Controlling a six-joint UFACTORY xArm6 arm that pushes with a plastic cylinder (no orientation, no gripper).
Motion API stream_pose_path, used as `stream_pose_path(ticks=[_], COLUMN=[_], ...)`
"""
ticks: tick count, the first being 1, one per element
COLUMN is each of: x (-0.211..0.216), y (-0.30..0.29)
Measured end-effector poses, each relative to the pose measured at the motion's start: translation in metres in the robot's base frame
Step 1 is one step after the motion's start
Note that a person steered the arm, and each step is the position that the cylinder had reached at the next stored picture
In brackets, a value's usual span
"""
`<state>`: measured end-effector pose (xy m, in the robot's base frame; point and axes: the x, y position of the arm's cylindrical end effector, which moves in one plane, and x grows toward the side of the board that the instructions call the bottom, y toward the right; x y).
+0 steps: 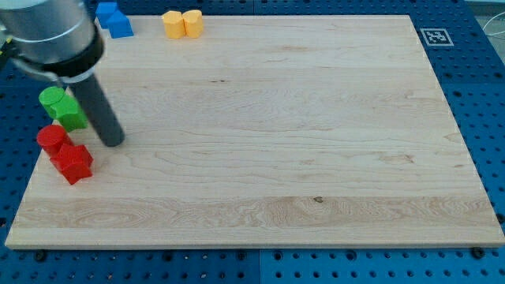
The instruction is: Slide red circle a bit left
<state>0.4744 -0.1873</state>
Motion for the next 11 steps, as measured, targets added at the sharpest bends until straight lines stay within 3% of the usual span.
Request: stream_pose_path(ticks=[2,6,11], x=[-0.003,0.0,0.009], y=[0.025,-0.043,-0.074])
